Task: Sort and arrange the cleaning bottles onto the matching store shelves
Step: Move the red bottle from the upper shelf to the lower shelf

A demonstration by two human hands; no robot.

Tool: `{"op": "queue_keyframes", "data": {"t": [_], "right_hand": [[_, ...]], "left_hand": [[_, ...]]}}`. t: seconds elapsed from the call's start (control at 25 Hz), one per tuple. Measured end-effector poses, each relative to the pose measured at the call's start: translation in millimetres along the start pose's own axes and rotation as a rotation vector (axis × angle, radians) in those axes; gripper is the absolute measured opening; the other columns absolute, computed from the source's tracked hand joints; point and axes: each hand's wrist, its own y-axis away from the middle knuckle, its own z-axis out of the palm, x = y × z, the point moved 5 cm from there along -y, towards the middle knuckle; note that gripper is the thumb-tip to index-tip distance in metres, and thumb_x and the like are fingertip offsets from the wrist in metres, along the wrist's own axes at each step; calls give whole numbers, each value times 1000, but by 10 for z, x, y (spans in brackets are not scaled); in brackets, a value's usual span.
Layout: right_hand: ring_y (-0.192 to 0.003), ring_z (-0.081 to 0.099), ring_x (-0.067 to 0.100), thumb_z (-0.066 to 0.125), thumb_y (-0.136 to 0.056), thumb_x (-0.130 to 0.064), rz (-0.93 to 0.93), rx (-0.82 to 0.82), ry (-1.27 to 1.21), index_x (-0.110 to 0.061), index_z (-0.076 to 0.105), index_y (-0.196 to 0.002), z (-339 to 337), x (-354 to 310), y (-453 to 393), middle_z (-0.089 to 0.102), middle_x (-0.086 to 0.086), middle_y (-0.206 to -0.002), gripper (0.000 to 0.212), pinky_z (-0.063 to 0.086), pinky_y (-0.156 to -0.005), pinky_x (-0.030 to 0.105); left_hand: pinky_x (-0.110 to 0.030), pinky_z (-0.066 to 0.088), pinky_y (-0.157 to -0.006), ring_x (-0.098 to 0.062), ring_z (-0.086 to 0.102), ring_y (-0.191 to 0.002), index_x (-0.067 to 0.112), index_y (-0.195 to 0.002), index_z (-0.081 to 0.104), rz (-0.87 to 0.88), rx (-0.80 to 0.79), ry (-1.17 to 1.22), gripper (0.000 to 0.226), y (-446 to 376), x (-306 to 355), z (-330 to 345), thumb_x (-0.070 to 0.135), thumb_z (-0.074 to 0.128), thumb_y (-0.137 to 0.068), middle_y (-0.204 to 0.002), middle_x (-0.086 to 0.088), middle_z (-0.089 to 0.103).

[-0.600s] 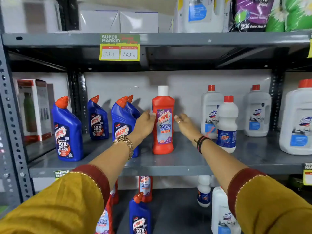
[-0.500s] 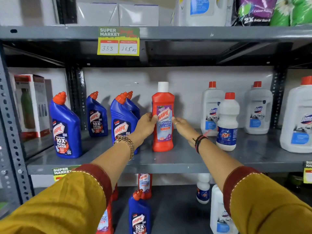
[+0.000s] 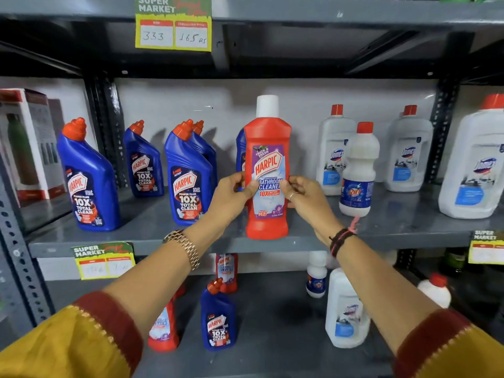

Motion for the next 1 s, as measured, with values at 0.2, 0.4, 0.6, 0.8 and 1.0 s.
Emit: {"op": "queue_keyframes", "data": {"t": [0.2, 0.4, 0.6, 0.8, 1.0], "right_hand": [[-89, 67, 8, 57, -83, -38, -80, -1, 68, -20, 60, -101, -260, -126, 810, 69, -4, -96, 26, 56, -79, 25], [-93, 67, 3, 60, -87, -25, 5, -66, 33, -33, 60, -94, -213, 584, 1571, 70, -17, -95, 11, 53, -81, 18], [-85, 65, -6, 60, -85, -21, 88, -119, 97, -17, 60, -96, -67, 1413, 2039, 69, -9, -92, 12, 49, -71, 8], [-88, 63, -3, 56, -85, -18, 231, -116, 161, -13, 59, -96, 157, 2368, 1954, 69, -1, -93, 13, 47, -72, 12], [-89, 63, 11, 53, -88, -1, 280, -119, 221, 2, 57, -99, 341, 2917, 1543, 67, 5, -98, 12, 43, -69, 1]], "left_hand": [[-12, 55, -70, 0, 67, -81, 10, -112, 60, 54, -64, 124, 26, 750, 100, 162, 16, 56, -88, -95, 8, 68], [-11, 51, -70, 6, 60, -71, 26, -104, 62, 5, -120, 98, 25, 1415, -558, 426, 14, 64, -83, -71, 17, 69], [-8, 49, -75, 12, 63, -81, 32, -101, 61, -136, -129, 4, 36, 1852, -1447, 678, 7, 65, -76, -80, 29, 71], [-2, 46, -72, 18, 61, -82, 4, -110, 65, -303, -79, -83, 35, 1751, -2303, 933, -8, 62, -77, -102, -1, 71], [-7, 52, -73, 15, 63, -78, 1, -110, 64, -399, -24, -64, 32, 1387, -2820, 1106, -8, 59, -80, -102, -1, 67]]}}
